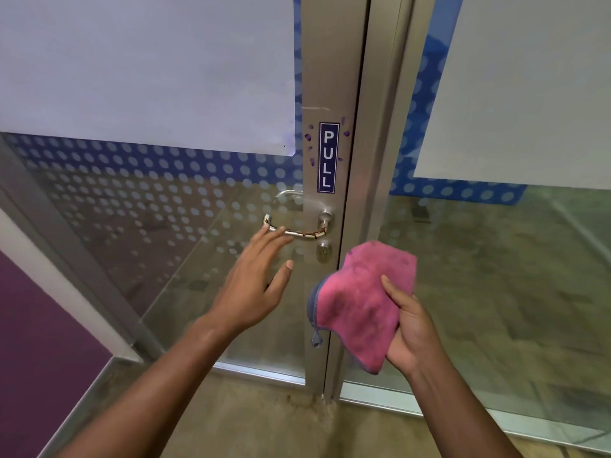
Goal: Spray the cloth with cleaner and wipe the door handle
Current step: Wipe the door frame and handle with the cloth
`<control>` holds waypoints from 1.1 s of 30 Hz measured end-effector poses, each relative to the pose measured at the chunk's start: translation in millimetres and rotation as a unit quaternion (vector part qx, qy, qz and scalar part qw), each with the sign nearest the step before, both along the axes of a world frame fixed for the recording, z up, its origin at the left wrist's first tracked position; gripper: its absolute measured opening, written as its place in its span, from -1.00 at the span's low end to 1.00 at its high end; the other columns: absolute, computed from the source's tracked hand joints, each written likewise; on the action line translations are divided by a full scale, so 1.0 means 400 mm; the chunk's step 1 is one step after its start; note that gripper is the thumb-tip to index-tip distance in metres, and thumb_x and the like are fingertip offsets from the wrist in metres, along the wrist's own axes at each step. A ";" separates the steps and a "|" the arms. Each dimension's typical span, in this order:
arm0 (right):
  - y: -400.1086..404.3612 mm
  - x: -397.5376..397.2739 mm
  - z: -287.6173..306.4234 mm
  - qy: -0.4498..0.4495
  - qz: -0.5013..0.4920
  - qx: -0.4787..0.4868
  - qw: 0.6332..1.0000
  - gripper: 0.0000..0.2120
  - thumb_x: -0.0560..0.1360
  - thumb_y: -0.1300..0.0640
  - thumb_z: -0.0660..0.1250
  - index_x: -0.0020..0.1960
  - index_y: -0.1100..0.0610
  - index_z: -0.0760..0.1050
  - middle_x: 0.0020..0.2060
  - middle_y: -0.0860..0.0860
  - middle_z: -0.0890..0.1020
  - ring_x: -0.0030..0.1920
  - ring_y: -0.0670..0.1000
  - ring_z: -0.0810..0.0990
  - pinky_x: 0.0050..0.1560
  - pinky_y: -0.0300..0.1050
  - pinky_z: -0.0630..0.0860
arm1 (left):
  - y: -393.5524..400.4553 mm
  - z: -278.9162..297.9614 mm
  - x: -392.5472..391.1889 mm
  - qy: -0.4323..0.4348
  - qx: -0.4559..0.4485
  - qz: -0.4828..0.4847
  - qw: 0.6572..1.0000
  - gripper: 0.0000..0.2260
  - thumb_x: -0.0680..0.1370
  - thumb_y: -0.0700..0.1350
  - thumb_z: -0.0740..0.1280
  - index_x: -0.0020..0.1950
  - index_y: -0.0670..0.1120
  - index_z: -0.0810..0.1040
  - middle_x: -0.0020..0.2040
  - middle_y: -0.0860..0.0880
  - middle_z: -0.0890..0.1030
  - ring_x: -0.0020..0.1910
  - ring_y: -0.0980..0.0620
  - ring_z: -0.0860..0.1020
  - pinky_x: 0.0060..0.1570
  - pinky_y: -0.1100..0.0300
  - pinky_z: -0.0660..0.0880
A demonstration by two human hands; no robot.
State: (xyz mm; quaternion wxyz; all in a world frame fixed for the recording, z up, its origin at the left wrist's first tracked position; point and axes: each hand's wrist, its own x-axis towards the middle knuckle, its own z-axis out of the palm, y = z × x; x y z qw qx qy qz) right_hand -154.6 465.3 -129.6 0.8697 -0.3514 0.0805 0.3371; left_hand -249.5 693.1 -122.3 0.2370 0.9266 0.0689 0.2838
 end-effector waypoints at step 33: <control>0.244 0.011 0.179 -0.381 -0.381 -0.247 0.805 -0.93 0.57 0.17 0.35 -0.01 0.05 0.60 -0.21 -0.14 0.72 -0.12 -0.13 0.66 -0.06 -0.20 0.59 | 0.410 0.339 0.344 -0.181 0.533 -0.172 0.809 -0.39 0.71 0.13 -0.04 0.63 -0.25 0.02 0.66 -0.23 0.03 0.65 -0.20 -0.07 0.62 -0.08 -0.06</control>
